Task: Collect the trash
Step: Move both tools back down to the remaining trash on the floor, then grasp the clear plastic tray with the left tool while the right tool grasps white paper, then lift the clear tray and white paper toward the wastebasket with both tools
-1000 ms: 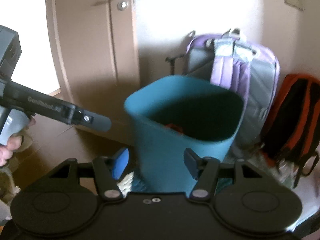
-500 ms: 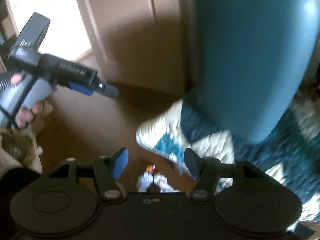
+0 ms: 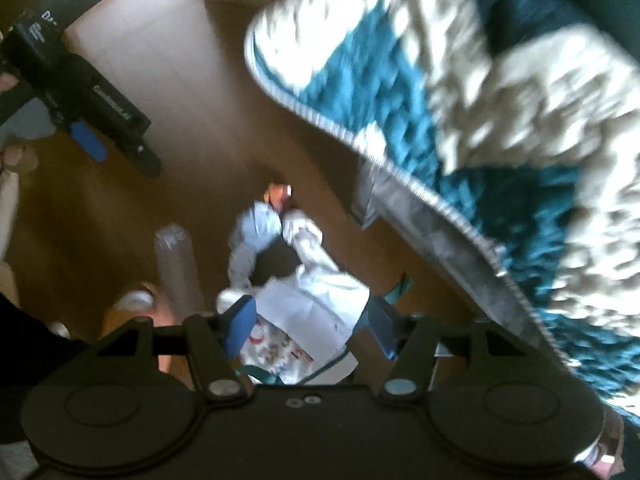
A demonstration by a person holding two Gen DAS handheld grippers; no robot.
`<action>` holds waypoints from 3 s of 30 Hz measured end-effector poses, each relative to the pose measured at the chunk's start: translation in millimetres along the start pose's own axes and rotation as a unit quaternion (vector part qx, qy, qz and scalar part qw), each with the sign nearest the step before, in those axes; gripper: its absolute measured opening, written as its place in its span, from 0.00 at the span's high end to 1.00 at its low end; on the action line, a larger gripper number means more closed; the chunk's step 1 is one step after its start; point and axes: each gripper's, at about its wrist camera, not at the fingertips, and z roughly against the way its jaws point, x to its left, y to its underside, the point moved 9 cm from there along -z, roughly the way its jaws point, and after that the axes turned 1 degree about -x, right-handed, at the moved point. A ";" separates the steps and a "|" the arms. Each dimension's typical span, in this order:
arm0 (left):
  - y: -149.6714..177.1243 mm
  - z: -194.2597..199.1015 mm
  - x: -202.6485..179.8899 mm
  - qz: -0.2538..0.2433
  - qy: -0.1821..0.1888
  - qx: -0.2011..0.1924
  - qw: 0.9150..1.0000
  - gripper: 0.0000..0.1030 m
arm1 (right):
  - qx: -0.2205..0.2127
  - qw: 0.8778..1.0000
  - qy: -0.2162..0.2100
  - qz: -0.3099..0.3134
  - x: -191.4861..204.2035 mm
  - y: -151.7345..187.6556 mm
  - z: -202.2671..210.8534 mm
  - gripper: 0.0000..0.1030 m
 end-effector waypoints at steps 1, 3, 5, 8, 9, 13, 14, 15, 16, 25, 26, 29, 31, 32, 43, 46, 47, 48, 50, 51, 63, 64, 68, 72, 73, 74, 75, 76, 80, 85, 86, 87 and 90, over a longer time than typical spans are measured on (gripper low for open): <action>2.0 -14.1 3.1 0.006 0.000 0.009 1.000 0.09 | 0.009 1.000 0.001 0.010 2.1 4.3 -11.5 0.40; 4.7 -37.0 3.6 0.015 0.000 0.024 1.000 0.09 | 0.029 0.999 0.000 0.037 6.6 12.1 -36.2 0.40; 10.0 -59.8 4.9 0.024 -0.001 0.035 0.999 0.09 | 0.051 0.997 -0.005 0.063 12.6 19.2 -62.2 0.40; 20.2 -89.6 9.1 0.037 -0.005 0.049 0.998 0.09 | 0.074 0.993 -0.017 0.092 21.8 24.7 -95.1 0.40; 23.7 -98.3 11.3 0.044 -0.005 0.052 0.998 0.09 | 0.075 0.992 -0.021 0.099 24.4 24.3 -104.1 0.40; 32.2 -122.3 19.6 0.063 0.001 0.061 0.996 0.09 | 0.073 0.993 -0.031 0.084 24.4 15.7 -132.4 0.40; 33.7 -126.4 21.8 0.068 0.002 0.062 0.996 0.09 | 0.071 0.995 -0.032 0.056 18.9 10.8 -137.6 0.40; 35.1 -130.1 24.1 0.074 0.003 0.063 0.995 0.09 | 0.067 0.997 -0.033 0.018 11.1 4.8 -142.6 0.40; 36.7 -133.3 25.8 0.079 0.006 0.066 0.995 0.09 | 0.065 0.997 -0.029 -0.013 3.2 0.1 -146.4 0.40; 42.5 -151.7 26.5 0.081 0.024 0.072 0.994 0.09 | 0.090 0.983 -0.034 -0.156 -10.0 -10.4 -191.6 0.40; 42.8 -153.0 27.4 0.084 0.024 0.073 0.993 0.09 | 0.095 0.981 -0.034 -0.166 -8.8 -9.5 -195.8 0.40; 42.5 -156.6 27.2 0.080 0.022 0.071 0.994 0.09 | 0.105 0.979 -0.022 -0.175 -7.3 -5.1 -203.8 0.41; 40.0 -157.3 26.1 0.077 0.023 0.063 0.995 0.14 | 0.108 0.975 -0.018 -0.193 -9.5 -2.9 -207.3 0.42; 38.9 -157.4 25.4 0.076 0.024 0.062 0.995 0.21 | 0.107 0.973 -0.016 -0.204 -11.4 -2.2 -208.9 0.42; 39.8 -162.9 33.8 0.089 0.017 0.064 0.994 0.51 | 0.137 0.961 -0.009 -0.238 -19.6 12.0 -216.3 0.91; 39.5 -158.5 36.2 0.093 0.020 0.055 0.994 0.53 | 0.130 0.964 -0.014 -0.232 -19.9 11.3 -213.3 0.95; 39.1 -156.2 39.0 0.094 0.022 0.054 0.994 0.53 | 0.125 0.966 -0.016 -0.227 -19.6 10.4 -211.1 0.96; 38.6 -153.6 41.9 0.094 0.022 0.052 0.994 0.54 | 0.120 0.968 -0.013 -0.221 -20.1 8.7 -208.5 0.97; 37.9 -149.7 43.5 0.093 0.019 0.047 0.994 0.54 | 0.110 0.971 -0.010 -0.212 -21.3 6.2 -203.1 0.98; 37.2 -146.9 43.9 0.092 0.018 0.045 0.995 0.54 | 0.104 0.972 -0.008 -0.209 -21.9 5.5 -199.2 0.98; 32.2 -83.5 47.4 0.079 0.022 -0.006 0.997 0.88 | 0.014 0.985 -0.007 -0.172 -27.1 -16.1 -97.3 0.98; 32.4 -80.9 47.4 0.078 0.019 -0.007 0.997 0.88 | 0.007 0.986 -0.008 -0.167 -28.0 -17.4 -88.1 0.98; 31.0 -65.4 58.4 0.096 0.036 -0.019 0.995 0.89 | -0.011 0.987 -0.001 -0.161 -29.0 -18.1 -54.8 0.98; 31.9 -59.8 62.9 0.098 0.033 -0.025 0.994 0.94 | -0.022 0.987 0.006 -0.157 -28.8 -16.3 -37.9 0.98; 32.0 -56.8 64.4 0.095 0.032 -0.029 0.995 0.95 | -0.023 0.987 0.007 -0.157 -29.0 -17.0 -34.8 0.98; 31.9 -65.5 56.6 0.095 0.031 -0.032 0.994 0.96 | -0.025 0.987 0.008 -0.157 -27.9 -18.0 -33.4 0.98; 31.2 -67.1 54.7 0.094 0.031 -0.038 0.994 0.97 | -0.028 0.988 0.007 -0.153 -27.5 -18.8 -28.6 0.98; 30.3 -64.1 55.4 0.090 0.031 -0.042 0.995 0.97 | -0.033 0.988 0.007 -0.149 -26.0 -20.1 -23.7 0.98; 30.2 -60.8 53.2 0.083 0.029 -0.042 0.995 0.97 | -0.046 0.990 0.000 -0.133 -17.9 -21.8 -13.1 0.98; 33.5 -68.6 50.1 0.106 0.056 -0.020 0.993 0.96 | -0.046 0.990 -0.001 -0.135 -15.3 -16.3 -5.7 0.98; 33.9 -70.7 49.0 0.113 0.063 -0.015 0.991 0.91 | -0.044 0.990 -0.001 -0.137 -15.4 -14.4 -6.9 0.98; 33.9 -73.3 47.6 0.117 0.066 -0.011 0.991 0.76 | -0.041 0.989 -0.004 -0.139 -15.4 -12.6 -8.2 0.98; 31.7 -79.1 42.5 0.120 0.067 -0.010 0.990 0.40 | -0.037 0.989 -0.008 -0.141 -15.7 -8.9 -10.8 0.98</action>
